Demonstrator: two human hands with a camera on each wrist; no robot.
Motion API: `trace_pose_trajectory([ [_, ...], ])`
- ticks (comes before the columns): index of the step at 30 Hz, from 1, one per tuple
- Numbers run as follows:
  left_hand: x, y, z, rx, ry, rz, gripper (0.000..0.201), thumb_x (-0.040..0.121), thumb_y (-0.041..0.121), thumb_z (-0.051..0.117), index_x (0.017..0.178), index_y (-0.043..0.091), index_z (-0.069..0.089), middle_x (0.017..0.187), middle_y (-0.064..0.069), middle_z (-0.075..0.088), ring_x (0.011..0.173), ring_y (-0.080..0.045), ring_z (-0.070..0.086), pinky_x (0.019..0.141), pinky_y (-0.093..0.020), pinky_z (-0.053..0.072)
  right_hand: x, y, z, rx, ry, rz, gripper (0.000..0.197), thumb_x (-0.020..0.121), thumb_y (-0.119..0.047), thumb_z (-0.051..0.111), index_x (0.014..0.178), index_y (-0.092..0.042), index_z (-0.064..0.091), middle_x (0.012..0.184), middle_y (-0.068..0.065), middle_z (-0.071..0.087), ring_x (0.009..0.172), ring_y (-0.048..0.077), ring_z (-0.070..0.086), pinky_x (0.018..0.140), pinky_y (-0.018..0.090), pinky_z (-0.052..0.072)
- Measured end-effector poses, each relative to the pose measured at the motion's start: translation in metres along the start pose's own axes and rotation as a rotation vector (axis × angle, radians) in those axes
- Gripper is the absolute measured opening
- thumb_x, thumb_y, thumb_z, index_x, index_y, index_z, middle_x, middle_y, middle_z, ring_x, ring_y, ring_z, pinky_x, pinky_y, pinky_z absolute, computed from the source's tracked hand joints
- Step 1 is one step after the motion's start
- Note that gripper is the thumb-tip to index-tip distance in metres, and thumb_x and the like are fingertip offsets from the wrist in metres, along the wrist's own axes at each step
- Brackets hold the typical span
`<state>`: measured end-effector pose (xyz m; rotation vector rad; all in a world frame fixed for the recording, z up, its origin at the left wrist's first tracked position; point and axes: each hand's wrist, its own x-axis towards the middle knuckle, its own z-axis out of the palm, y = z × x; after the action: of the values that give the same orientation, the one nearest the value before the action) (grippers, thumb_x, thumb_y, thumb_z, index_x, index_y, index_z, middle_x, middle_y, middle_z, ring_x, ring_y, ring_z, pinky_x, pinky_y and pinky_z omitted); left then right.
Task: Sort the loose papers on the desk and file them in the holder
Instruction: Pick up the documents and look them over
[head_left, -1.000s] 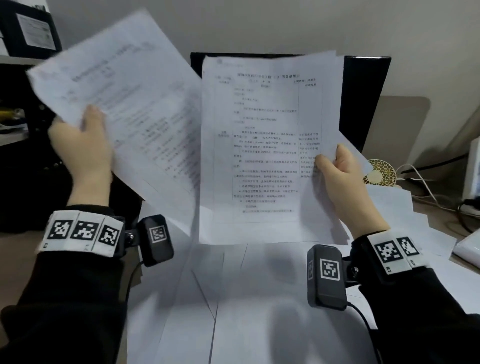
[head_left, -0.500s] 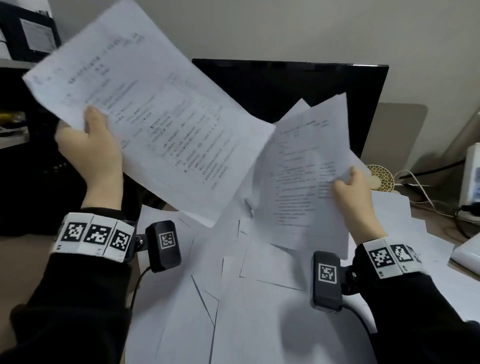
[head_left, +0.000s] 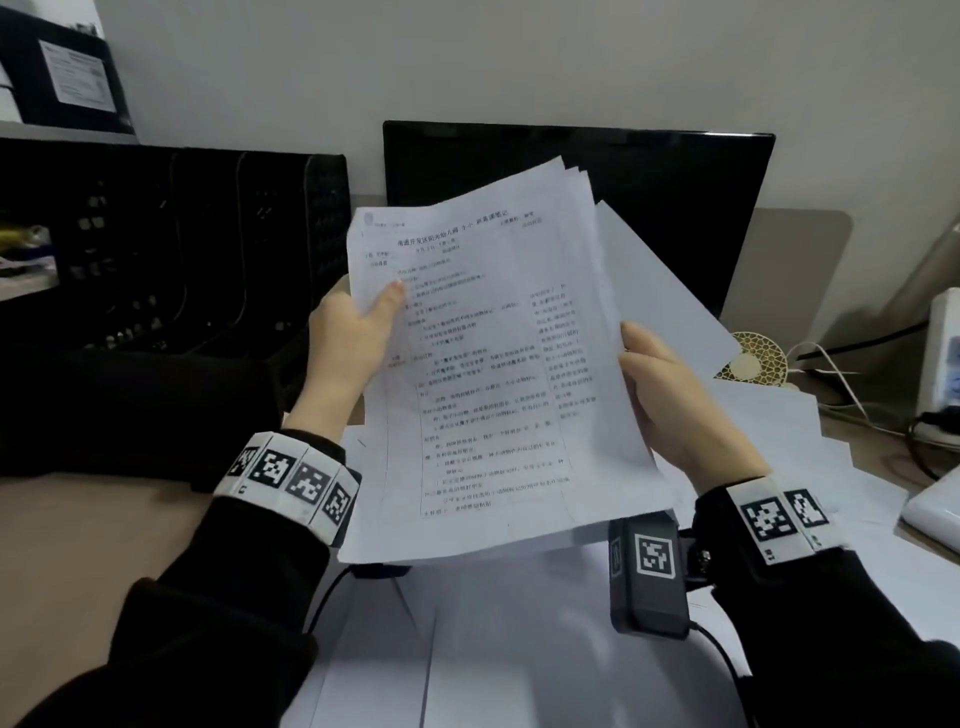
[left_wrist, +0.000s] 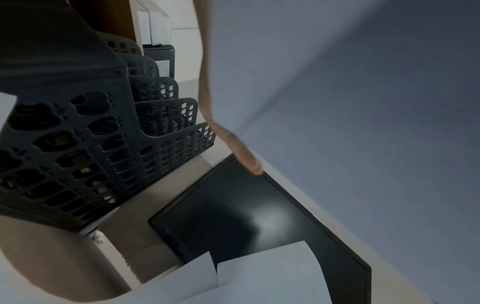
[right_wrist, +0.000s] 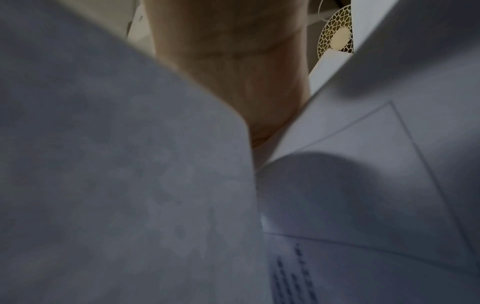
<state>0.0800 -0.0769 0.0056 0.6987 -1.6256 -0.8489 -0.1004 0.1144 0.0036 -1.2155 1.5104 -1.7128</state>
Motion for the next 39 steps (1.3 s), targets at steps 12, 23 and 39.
trace_pose_trajectory([
  [12,-0.007,0.019,-0.007,-0.076,0.221,0.144,0.021,0.085,0.026,0.071,0.092,0.019,0.053,0.086,0.017,0.060,0.072,0.015,0.060,0.061,-0.006,0.047,-0.004,-0.005,0.003,0.107,-0.298,0.132,0.057,0.082,-0.065,0.041,0.125,-0.031,0.057,0.126,-0.006,0.064,0.117,0.013,0.061,0.094,0.031,0.051],
  [23,0.027,-0.002,-0.037,0.084,-0.110,-0.198,0.027,0.101,0.041,0.036,0.097,0.019,0.051,0.094,-0.007,0.067,0.085,-0.020,0.066,0.066,-0.031,0.053,0.008,0.000,-0.028,-0.069,0.393,-0.140,0.031,0.088,0.006,0.042,0.095,-0.014,0.064,0.076,-0.011,0.071,0.067,0.000,0.066,0.062,0.018,0.052],
  [39,-0.005,-0.040,-0.011,0.822,-0.970,-0.531,0.037,0.092,0.033,0.060,0.124,0.014,0.056,0.122,-0.003,0.055,0.112,-0.019,0.054,0.088,-0.048,0.055,0.016,0.011,-0.063,0.059,0.819,-0.079,0.028,0.084,-0.001,0.040,0.107,-0.005,0.054,0.113,0.013,0.063,0.095,0.022,0.063,0.072,0.026,0.053],
])
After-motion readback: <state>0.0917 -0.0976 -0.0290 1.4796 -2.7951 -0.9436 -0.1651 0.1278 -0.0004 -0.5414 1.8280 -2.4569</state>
